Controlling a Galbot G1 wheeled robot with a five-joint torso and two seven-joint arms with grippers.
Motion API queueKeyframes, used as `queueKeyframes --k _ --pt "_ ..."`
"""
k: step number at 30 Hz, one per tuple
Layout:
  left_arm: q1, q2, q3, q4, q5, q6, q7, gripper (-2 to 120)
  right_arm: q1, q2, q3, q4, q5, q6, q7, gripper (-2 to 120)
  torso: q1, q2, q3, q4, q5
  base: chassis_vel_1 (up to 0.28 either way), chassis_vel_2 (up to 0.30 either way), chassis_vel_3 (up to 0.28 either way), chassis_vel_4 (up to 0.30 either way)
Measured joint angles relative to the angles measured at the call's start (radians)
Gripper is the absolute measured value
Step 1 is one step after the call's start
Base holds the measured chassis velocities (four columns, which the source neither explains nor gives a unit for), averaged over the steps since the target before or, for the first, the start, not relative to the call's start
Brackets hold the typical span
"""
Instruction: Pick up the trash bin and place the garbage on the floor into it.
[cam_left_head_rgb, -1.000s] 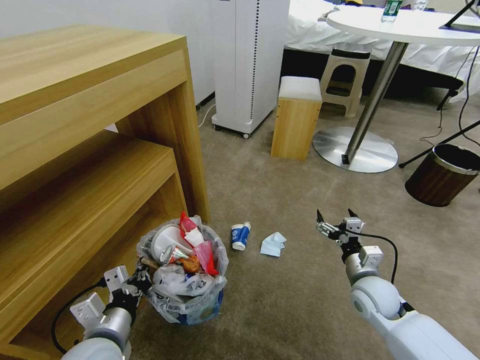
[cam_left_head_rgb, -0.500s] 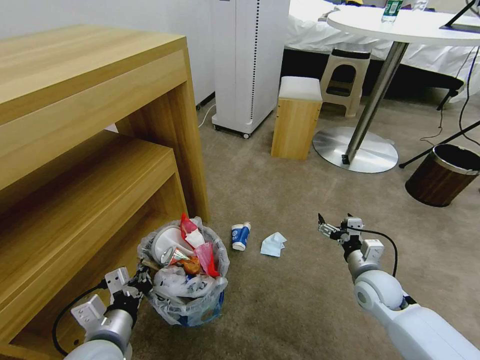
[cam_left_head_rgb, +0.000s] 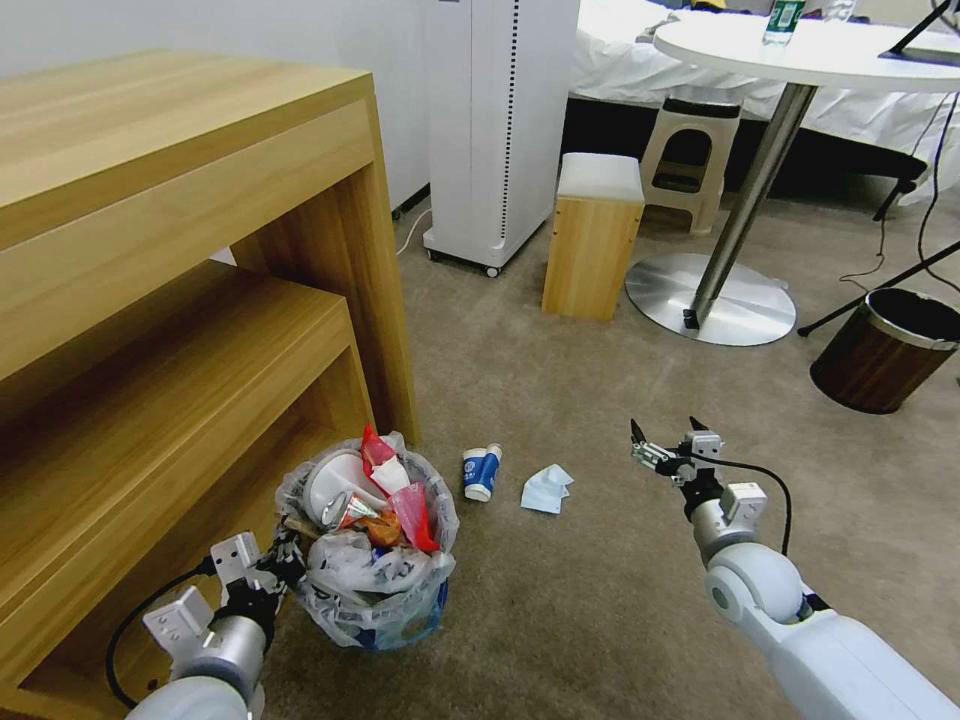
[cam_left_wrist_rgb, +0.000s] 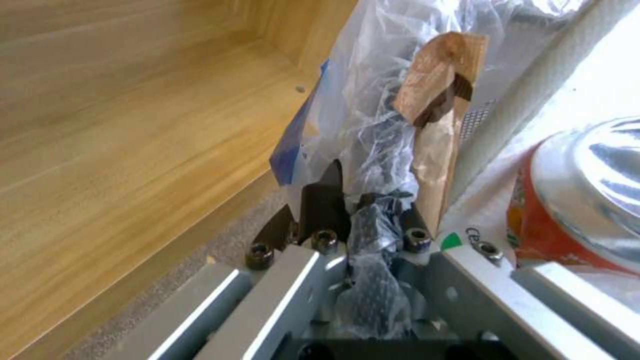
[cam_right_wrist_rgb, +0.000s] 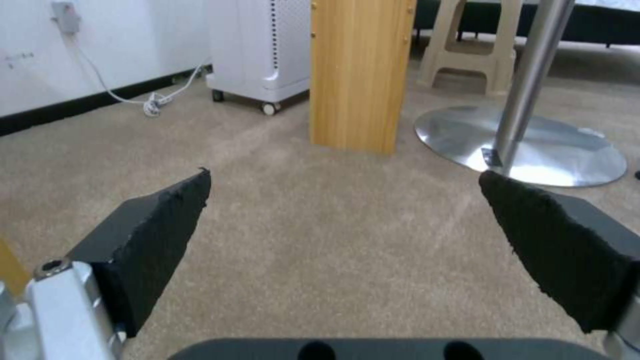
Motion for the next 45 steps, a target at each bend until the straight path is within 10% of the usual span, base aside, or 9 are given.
queueKeyframes --k 45 --pt "-0.008 -0.003 0.002 0.006 -0.002 0.003 -0.004 1 0.006 0.001 -0.004 -0.005 -0.004 0.026 -0.009 100 0.0 0.0 0.0 0.0 0.0001 -0.027 0.027 0.026 -0.027"
